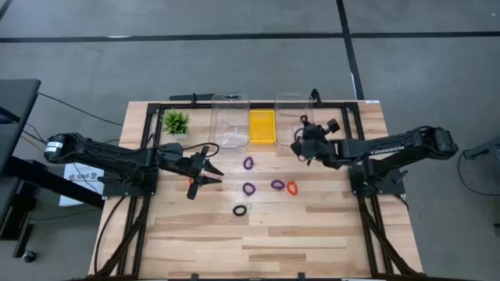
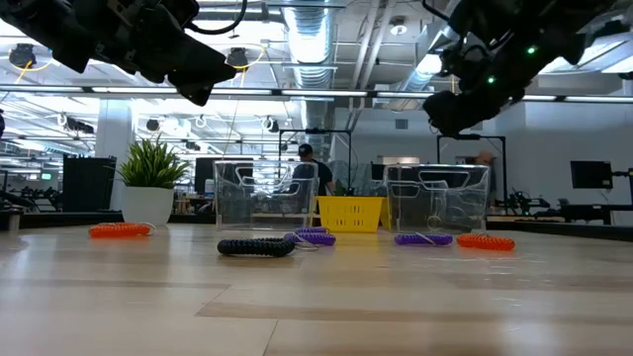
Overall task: Sort spring keychains
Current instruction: Put the right black spring keychain into the right transparent bin
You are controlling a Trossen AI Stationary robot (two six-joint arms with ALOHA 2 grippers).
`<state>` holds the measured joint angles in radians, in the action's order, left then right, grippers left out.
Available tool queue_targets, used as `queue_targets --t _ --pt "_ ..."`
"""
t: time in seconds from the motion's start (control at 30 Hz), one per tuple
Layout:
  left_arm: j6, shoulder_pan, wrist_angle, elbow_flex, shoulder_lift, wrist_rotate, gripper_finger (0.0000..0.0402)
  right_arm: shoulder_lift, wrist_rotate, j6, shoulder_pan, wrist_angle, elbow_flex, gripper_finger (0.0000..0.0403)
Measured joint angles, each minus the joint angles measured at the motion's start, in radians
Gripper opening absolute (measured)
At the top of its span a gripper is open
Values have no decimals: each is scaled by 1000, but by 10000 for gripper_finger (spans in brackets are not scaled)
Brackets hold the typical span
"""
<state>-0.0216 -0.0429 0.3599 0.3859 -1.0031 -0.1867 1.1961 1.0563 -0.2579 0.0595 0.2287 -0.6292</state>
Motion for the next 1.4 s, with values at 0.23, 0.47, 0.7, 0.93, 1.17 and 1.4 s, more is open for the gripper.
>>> queue_targets --t 0.23,0.47,0.7,0.93,1.17,1.4 --pt "0 0 0 0 0 0 113 0 -116 31 101 -46 0 56" --pt "0 0 0 0 0 0 113 0 -246 84 156 -95 0 65" --pt "0 0 0 0 0 0 113 2 -248 84 179 -96 0 76" --pt "0 0 0 0 0 0 113 2 -249 85 179 -96 0 105" --pt "0 0 0 0 0 0 113 2 -249 84 179 -96 0 144" --pt "0 0 0 0 0 0 113 2 -249 83 179 -95 1 182"
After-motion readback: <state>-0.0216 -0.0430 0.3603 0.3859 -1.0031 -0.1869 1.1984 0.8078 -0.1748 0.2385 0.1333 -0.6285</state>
